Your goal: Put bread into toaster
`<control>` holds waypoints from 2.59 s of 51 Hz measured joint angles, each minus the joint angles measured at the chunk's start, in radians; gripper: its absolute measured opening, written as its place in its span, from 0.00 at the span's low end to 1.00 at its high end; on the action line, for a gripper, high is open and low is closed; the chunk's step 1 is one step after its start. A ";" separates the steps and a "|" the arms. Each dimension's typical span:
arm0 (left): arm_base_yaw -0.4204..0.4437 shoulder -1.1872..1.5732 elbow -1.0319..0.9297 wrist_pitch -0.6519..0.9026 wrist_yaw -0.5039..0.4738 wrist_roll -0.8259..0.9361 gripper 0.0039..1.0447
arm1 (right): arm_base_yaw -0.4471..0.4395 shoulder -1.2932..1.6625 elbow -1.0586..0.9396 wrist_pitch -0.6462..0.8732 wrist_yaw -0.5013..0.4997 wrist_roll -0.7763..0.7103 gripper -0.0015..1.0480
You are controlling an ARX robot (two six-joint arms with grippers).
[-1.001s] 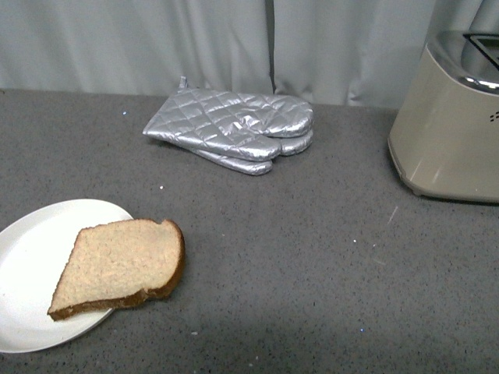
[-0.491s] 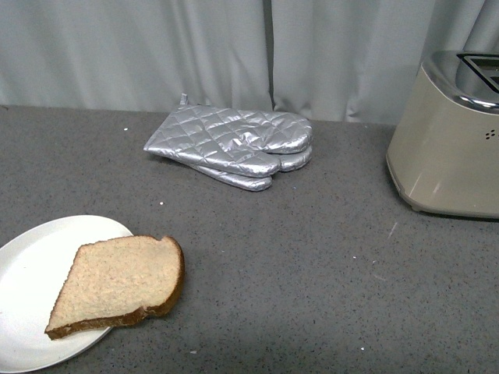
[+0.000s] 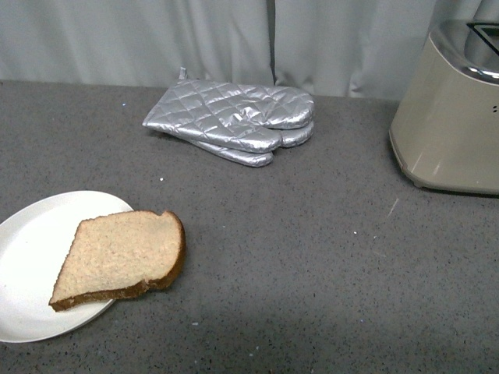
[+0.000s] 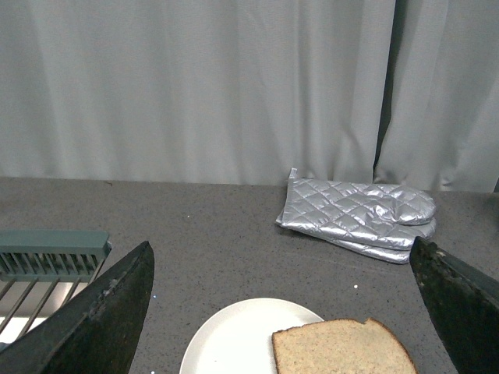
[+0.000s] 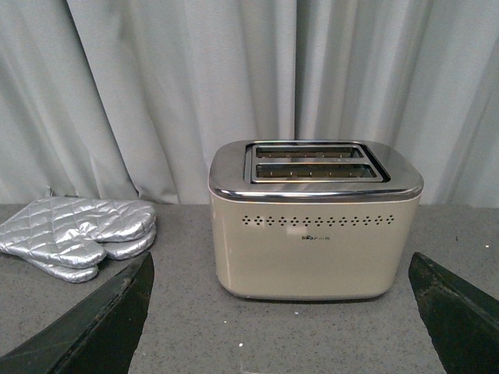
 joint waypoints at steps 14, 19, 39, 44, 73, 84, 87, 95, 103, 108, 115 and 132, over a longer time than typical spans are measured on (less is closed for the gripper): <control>0.000 0.000 0.000 0.000 0.000 0.000 0.94 | 0.000 0.000 0.000 0.000 0.000 0.000 0.91; 0.000 0.000 0.000 0.000 0.000 0.000 0.94 | 0.000 0.000 0.000 0.000 0.000 0.000 0.91; 0.000 0.000 0.000 0.000 0.000 0.000 0.94 | 0.000 0.000 0.000 0.000 0.000 0.000 0.91; 0.000 0.000 0.000 0.000 0.000 0.000 0.94 | 0.000 0.000 0.000 0.000 0.000 0.000 0.91; 0.000 0.000 0.000 0.000 0.000 0.000 0.94 | 0.000 0.000 0.000 0.000 0.000 0.000 0.91; 0.000 0.000 0.000 0.000 0.000 0.000 0.94 | 0.000 0.000 0.000 0.000 0.000 0.000 0.91; 0.000 0.000 0.000 0.000 0.000 0.000 0.94 | 0.000 0.000 0.000 0.000 0.000 0.000 0.91; 0.000 0.000 0.000 0.000 0.000 0.000 0.94 | 0.000 0.000 0.000 0.000 0.000 0.000 0.91; 0.000 0.000 0.000 0.000 0.000 0.000 0.94 | 0.000 0.000 0.000 0.000 0.000 0.000 0.91; 0.000 0.000 0.000 0.000 0.000 0.000 0.94 | 0.000 0.000 0.000 0.000 0.000 0.000 0.91; 0.000 0.000 0.000 0.000 0.000 0.000 0.94 | 0.000 0.000 0.000 0.000 0.000 0.000 0.91; 0.000 0.000 0.000 0.000 0.000 0.000 0.94 | 0.000 0.000 0.000 0.000 0.000 0.000 0.91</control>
